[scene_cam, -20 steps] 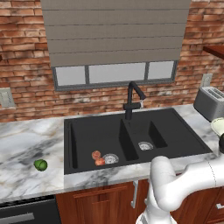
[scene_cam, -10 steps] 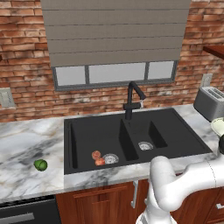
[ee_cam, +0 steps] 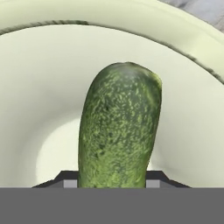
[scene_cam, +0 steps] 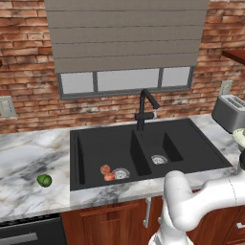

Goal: There is a mixed pile of frozen fruits and vegetables on the counter. Locate all the frozen vegetables and place the items in a bowl on the counter. Take all the frozen fruits and defrost them in a running sink.

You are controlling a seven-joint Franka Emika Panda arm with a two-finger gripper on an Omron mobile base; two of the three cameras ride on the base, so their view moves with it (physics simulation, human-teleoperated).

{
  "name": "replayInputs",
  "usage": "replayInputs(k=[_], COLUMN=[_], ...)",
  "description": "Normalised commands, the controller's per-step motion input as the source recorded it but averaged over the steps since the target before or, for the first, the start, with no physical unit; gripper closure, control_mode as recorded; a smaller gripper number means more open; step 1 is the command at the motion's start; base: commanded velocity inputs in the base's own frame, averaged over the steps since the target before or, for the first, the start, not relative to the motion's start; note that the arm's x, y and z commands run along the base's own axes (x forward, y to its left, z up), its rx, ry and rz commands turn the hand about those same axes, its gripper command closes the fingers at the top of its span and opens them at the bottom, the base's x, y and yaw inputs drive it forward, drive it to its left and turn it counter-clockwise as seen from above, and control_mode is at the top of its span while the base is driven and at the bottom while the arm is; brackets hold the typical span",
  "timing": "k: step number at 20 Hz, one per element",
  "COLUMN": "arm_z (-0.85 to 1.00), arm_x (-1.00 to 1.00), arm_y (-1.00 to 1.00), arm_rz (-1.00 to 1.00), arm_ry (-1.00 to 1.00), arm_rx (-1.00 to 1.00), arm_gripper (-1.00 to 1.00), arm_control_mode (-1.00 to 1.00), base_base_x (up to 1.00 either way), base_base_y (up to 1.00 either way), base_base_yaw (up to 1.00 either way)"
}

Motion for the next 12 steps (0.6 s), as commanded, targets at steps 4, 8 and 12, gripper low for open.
replayInputs(k=[4,8,12], arm_z=[-0.06,0.00,0.20], arm_x=[0.05,0.00,0.00], arm_y=[0.02,0.00,0.04], arm_rz=[0.01,0.02,0.00], arm_ry=[0.00,0.00,0.00], arm_rx=[0.00,0.00,-0.01], arm_gripper=[-1.00,-1.00,-1.00], arm_control_mode=[-1.00,-1.00,-1.00], base_base_x=[0.00,0.00,0.00], base_base_y=[0.00,0.00,0.00], base_base_yaw=[0.00,0.00,0.00])
